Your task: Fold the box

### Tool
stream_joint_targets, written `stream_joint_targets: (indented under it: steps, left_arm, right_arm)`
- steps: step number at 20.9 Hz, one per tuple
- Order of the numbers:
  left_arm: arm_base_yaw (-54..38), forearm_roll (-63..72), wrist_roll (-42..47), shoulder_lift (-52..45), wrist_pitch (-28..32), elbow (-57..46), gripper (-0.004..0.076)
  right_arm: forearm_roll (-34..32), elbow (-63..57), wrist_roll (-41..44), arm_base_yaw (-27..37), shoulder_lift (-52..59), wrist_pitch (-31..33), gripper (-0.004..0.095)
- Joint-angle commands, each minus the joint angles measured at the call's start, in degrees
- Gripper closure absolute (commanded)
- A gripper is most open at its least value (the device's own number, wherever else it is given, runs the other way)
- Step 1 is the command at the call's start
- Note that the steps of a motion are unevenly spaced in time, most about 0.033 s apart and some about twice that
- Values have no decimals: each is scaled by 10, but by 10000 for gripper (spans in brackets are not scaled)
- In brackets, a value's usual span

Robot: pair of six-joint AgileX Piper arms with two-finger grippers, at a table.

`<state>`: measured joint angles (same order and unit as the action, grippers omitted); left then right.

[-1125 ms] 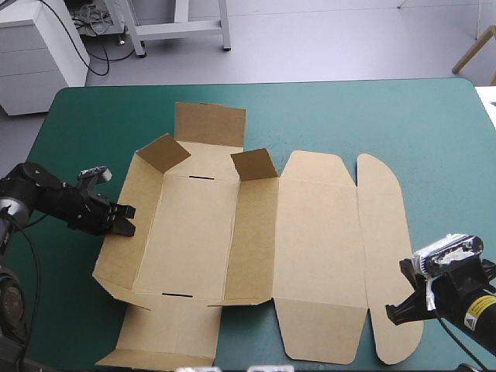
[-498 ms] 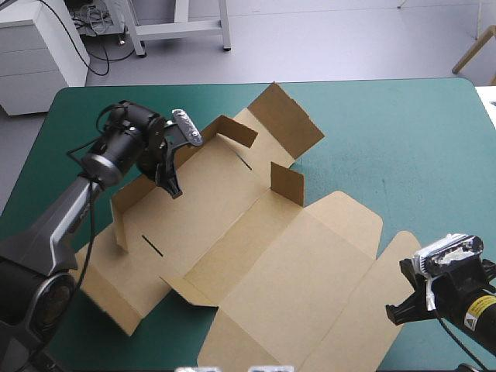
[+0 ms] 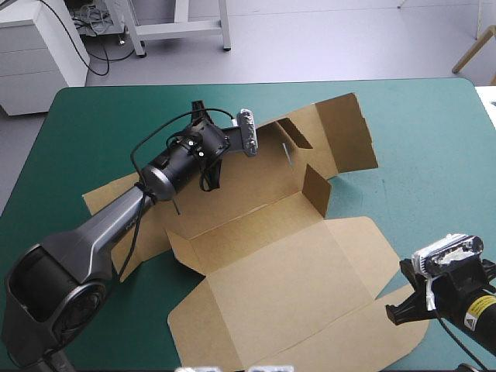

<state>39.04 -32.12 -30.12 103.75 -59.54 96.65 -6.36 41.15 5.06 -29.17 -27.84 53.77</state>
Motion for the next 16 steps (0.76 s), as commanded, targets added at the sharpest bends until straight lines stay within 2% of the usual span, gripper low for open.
stream_joint_targets:
  steps: [1, 6, 10, 12, 14, 16]
  left_arm:
    - [37, -22, -8, -26, 37, 17, 734]
    - [89, -67, 5, -33, 35, 16, 734]
    - [127, -107, 42, -58, 65, -29, 734]
    - [151, -162, 82, -77, 71, -76, 734]
    - [201, -289, 166, -102, 80, -145, 734]
    - [234, -361, 230, -116, 77, -184, 734]
  right_arm:
    - [-7, 12, -5, 3, -5, -35, 922]
    - [-6, 12, -5, 3, -5, -31, 922]
    - [-5, 12, -5, 3, -5, -23, 922]
    - [-5, 12, -5, 3, -5, -18, 922]
    - [-5, 12, -5, 3, -5, -16, 922]
    - [-5, 12, -5, 3, -5, -16, 922]
